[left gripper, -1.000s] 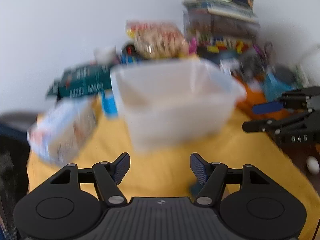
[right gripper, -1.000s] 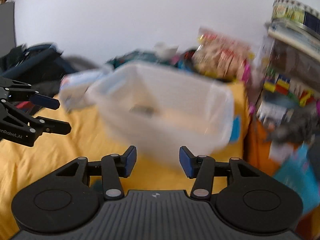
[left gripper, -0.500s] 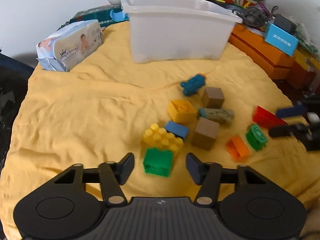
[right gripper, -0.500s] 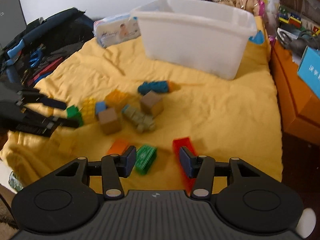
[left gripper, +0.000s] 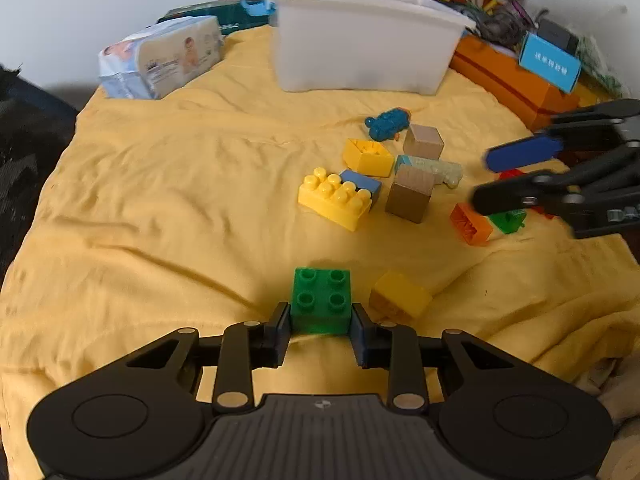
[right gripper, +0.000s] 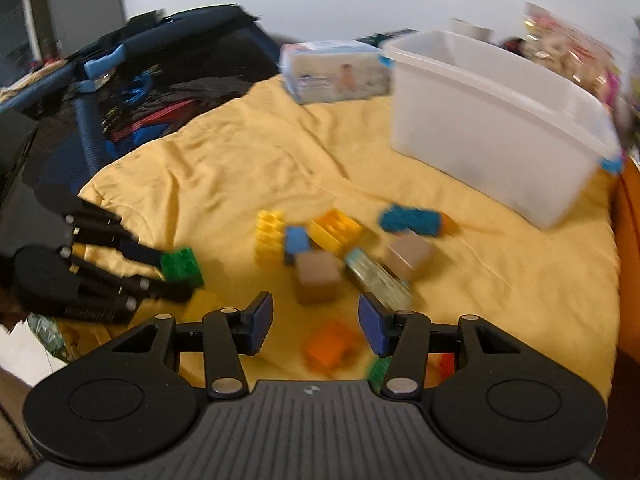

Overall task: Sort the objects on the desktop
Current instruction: 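Grasp a green block with the left gripper while the right grasps a yellow block, then carry the green and yellow blocks over the white bin and release them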

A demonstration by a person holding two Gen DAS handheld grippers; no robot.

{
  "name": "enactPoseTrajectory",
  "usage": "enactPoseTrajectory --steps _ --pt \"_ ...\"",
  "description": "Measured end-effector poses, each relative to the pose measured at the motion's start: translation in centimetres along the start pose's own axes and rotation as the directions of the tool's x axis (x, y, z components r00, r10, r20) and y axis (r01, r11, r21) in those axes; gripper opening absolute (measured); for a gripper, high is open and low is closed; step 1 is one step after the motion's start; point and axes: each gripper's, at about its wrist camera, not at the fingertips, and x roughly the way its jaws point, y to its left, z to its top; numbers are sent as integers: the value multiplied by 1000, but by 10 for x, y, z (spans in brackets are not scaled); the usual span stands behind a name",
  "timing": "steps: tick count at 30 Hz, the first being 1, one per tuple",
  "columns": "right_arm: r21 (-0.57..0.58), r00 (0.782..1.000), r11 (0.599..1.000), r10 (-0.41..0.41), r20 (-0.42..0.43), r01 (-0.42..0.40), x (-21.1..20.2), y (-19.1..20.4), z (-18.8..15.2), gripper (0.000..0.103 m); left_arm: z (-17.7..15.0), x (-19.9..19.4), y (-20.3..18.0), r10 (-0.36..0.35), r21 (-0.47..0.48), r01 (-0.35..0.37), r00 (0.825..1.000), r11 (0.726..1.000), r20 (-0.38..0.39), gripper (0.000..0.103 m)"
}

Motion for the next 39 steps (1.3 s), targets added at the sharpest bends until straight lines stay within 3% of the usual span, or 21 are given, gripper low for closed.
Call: enactPoseTrajectory --steps 4,8,12,15,17,20,23,26,29,33,39 --pt "-14 999 999 36 -36 -37 15 11 4 52 1 -8 -1 16 1 -16 1000 1000 19 46" --pt "-19 990 994 104 -95 -106 24 22 -3 50 7 0 -3 12 20 -13 1000 1000 20 46" --pt "-11 974 981 189 -123 -191 25 31 -7 50 9 11 -1 23 24 -23 1000 999 0 34" --pt "-69 966 970 224 -130 -234 27 48 -4 45 6 5 11 18 1 -18 1000 1000 -6 34" --pt "-111 971 971 196 -137 -212 35 58 -2 39 5 2 14 9 14 -9 1000 1000 -5 34" --pt "-82 971 980 165 -176 -181 52 58 0 30 5 0 12 13 60 -12 1000 998 -6 34" --pt "-67 972 983 160 -171 -173 47 52 -2 29 5 2 12 5 60 -5 1000 998 -10 34" --pt "-141 991 988 52 -124 -70 34 48 -2 30 9 4 16 -10 42 10 1000 999 -10 34" --pt "-196 989 981 -42 -140 14 40 43 -4 30 14 8 15 -31 38 32 999 999 -10 34" --pt "-46 993 998 30 -111 -36 28 23 2 30 28 -1 8 -59 65 57 998 996 28 34" --pt "6 997 997 -74 11 74 -7 -6 26 30 85 -28 0 -96 137 71 979 988 179 34"
